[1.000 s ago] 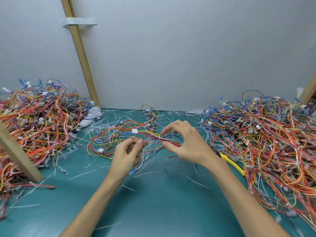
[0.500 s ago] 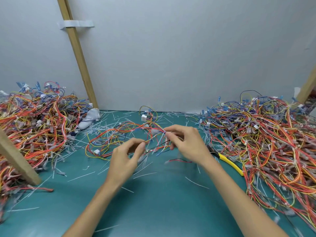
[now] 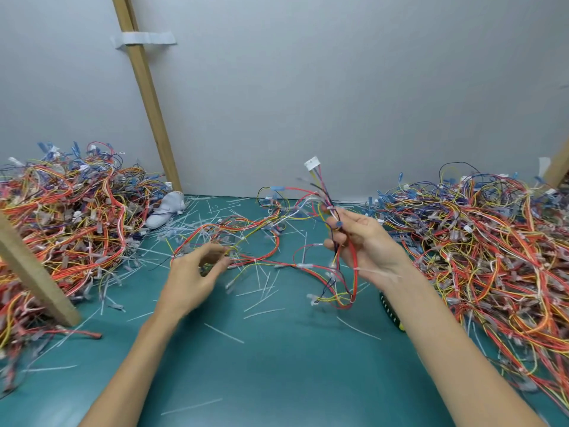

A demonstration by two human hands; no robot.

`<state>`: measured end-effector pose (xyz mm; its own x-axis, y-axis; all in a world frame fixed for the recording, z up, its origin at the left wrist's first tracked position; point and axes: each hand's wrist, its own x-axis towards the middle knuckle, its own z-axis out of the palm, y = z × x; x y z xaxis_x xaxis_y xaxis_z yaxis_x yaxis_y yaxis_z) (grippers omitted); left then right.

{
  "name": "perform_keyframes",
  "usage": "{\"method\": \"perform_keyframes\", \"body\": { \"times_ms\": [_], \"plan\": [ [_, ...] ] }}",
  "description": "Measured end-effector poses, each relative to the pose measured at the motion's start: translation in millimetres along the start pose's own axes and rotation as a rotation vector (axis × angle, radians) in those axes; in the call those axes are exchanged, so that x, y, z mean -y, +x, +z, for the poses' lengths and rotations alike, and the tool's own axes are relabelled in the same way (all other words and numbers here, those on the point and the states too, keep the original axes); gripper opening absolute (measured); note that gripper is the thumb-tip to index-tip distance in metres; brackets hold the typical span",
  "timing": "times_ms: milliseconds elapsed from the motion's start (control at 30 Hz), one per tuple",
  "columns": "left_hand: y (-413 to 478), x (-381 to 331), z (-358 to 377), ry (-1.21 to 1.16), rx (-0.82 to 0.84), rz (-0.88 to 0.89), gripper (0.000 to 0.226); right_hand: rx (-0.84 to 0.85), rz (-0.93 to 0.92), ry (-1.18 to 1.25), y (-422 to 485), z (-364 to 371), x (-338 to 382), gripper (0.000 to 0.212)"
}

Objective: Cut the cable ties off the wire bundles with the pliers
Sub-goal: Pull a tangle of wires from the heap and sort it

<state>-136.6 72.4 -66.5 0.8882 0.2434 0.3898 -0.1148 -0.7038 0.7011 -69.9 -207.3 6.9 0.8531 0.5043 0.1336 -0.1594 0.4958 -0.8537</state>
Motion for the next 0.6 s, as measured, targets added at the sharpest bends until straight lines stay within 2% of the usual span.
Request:
{"method": "perform_keyframes", "body": {
  "times_ms": [100, 233, 367, 533, 600],
  "plan": [
    [1.0, 2.9, 3.0, -0.034, 0.056, 0.003, 0.007, -0.017, 0.013, 0.075, 1.5, -0.7, 0.2, 0.023],
    [0.5, 2.2, 1.7, -0.066, 0.027, 0.061, 0.028, -0.06, 0.005, 0.08, 3.5, -6.4, 0.0, 0.021],
    [3.0, 2.8, -1.1, -0.114, -0.059, 0.057, 0.028, -0.185, 0.006, -0.037, 6.7, -19.3, -6.0, 0.013],
    [2.3, 5.1, -6.5, -0.002, -0.205, 0.093, 0.014, -0.356, 0.077, 0.023, 8.1, -34.7, -19.2, 0.023],
    [2.2, 9.4, -10.6, 0.103, -0.186, 0.154, 0.011, -0.384, 0.132, 0.038, 5.9, -41.3, -16.7, 0.028]
  ]
}}
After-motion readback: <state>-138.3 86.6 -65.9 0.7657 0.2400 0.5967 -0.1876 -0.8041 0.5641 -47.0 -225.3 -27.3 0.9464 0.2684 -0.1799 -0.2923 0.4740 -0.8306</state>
